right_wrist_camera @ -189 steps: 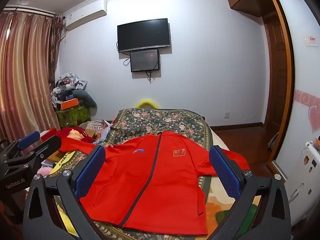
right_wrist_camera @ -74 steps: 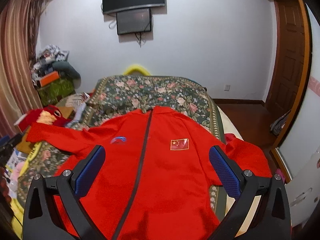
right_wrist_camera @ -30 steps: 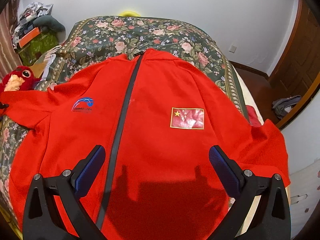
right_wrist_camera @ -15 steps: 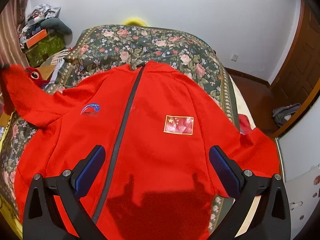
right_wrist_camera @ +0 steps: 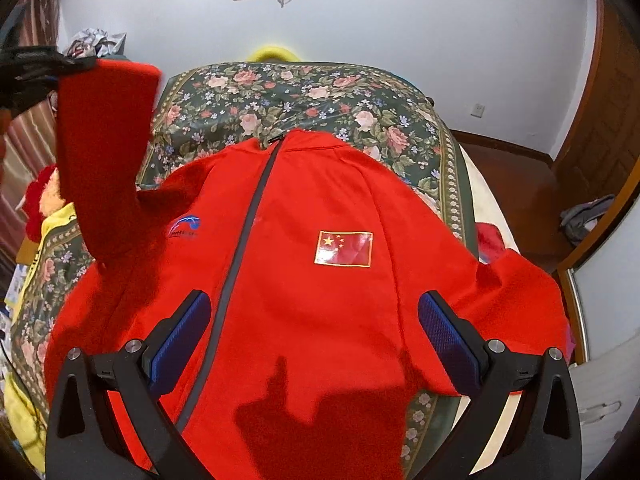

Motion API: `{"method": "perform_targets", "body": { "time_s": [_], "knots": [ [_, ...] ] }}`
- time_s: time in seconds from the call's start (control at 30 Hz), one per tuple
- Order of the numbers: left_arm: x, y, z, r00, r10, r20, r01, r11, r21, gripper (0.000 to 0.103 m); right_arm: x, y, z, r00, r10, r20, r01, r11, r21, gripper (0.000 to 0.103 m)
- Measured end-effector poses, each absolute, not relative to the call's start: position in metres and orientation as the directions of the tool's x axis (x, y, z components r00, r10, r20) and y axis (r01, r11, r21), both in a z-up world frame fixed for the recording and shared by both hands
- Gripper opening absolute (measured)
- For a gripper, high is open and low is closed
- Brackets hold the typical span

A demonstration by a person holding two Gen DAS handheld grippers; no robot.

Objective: Fold large clothes
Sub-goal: 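Grasp the red jacket's sleeve with the left gripper and lift it, then fold the held sleeve across the jacket body and open the left gripper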

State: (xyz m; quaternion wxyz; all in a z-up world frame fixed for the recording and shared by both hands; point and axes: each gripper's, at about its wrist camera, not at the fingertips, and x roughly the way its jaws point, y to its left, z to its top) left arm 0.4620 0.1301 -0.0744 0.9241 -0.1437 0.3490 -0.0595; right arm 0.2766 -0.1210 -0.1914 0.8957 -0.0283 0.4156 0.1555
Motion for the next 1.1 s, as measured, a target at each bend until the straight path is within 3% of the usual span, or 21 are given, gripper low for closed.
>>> {"method": "perform_targets", "body": {
  "time_s": [0.4, 0.43, 0.53, 0.57, 0.83, 1.0, 1.1],
  "knots": [
    [0.454, -0.001, -0.207, 0.422, -0.31, -0.852, 0.135, 0.951, -0.279, 0.002, 0.27, -0.161, -0.203, 0.566, 0.257, -0.784, -0.254, 0.958, 0.131, 0.103],
    [0.449, -0.008, -0.214, 0.397, -0.307, -0.865, 0.147, 0.951, -0.271, 0.006, 0.269, -0.163, -0.204, 0.563, 0.251, -0.787, -0.249, 0.96, 0.128, 0.103],
    [0.438, -0.023, -0.229, 0.317, -0.31, -0.896, 0.177, 0.948, -0.265, 0.036, 0.268, -0.165, -0.204, 0.554, 0.234, -0.799, -0.241, 0.964, 0.115, 0.103],
    [0.431, -0.026, -0.231, 0.301, -0.319, -0.899, 0.191, 0.943, -0.271, 0.041, 0.268, -0.165, -0.203, 0.552, 0.227, -0.802, -0.239, 0.965, 0.109, 0.103],
    [0.386, 0.007, -0.21, 0.351, -0.285, -0.892, 0.245, 0.947, -0.206, 0.053, 0.262, -0.149, -0.189, 0.569, 0.2, -0.797, -0.267, 0.962, 0.05, 0.103],
    [0.362, 0.071, -0.187, 0.458, -0.247, -0.854, 0.179, 0.967, -0.183, 0.061, 0.261, -0.118, -0.182, 0.574, 0.197, -0.794, -0.323, 0.946, 0.002, 0.103],
    [0.348, 0.115, -0.181, 0.518, -0.164, -0.84, 0.104, 0.986, -0.128, 0.065, 0.261, -0.091, -0.184, 0.567, 0.206, -0.798, -0.371, 0.929, -0.023, 0.103]
  ]
}}
